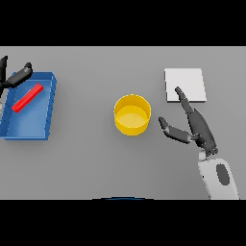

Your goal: Pick up the red beaker and tilt it to pour out 1 green nut into yellow bowl. Pick up the yellow bowl and place it on the metallic measuring scale.

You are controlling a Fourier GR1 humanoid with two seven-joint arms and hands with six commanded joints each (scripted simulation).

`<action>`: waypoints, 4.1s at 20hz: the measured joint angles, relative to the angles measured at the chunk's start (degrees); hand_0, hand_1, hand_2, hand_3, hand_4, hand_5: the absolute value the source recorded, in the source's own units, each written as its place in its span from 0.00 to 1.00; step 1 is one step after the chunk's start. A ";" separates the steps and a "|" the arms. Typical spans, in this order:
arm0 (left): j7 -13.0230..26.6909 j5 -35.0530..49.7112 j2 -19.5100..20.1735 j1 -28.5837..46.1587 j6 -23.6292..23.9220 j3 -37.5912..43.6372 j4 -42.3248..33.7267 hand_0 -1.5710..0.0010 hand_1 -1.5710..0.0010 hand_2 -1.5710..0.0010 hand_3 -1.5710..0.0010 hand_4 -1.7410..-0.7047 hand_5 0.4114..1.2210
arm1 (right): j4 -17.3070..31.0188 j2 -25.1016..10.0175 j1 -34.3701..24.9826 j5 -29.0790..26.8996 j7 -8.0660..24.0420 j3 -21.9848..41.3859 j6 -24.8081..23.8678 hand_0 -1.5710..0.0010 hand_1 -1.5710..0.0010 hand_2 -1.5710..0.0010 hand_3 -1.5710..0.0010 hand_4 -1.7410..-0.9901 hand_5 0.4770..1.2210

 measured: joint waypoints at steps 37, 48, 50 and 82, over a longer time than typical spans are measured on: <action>-4.48 2.72 -0.30 1.71 0.91 1.90 -1.49 1.00 1.00 1.00 1.00 0.91 0.39 | 24.79 -10.26 -31.23 27.52 -10.53 28.88 20.95 1.00 1.00 0.99 0.98 0.61 0.32; -2.38 2.89 1.00 2.00 1.24 1.69 -3.71 1.00 1.00 1.00 1.00 0.92 0.40 | 27.62 -9.32 -32.52 28.14 -11.34 29.52 20.29 0.40 0.49 0.50 0.38 0.29 0.85; -3.26 2.84 0.63 2.14 1.45 1.73 -3.49 1.00 1.00 1.00 1.00 0.92 0.40 | 27.28 -9.39 -32.31 27.41 -11.11 29.49 20.57 0.26 0.31 0.32 0.34 0.20 0.90; -5.07 3.33 0.96 1.88 0.29 2.85 -1.71 1.00 1.00 1.00 1.00 0.91 0.42 | 29.84 -22.52 -41.52 22.58 -2.96 21.22 21.30 0.01 0.00 0.00 0.18 0.02 1.00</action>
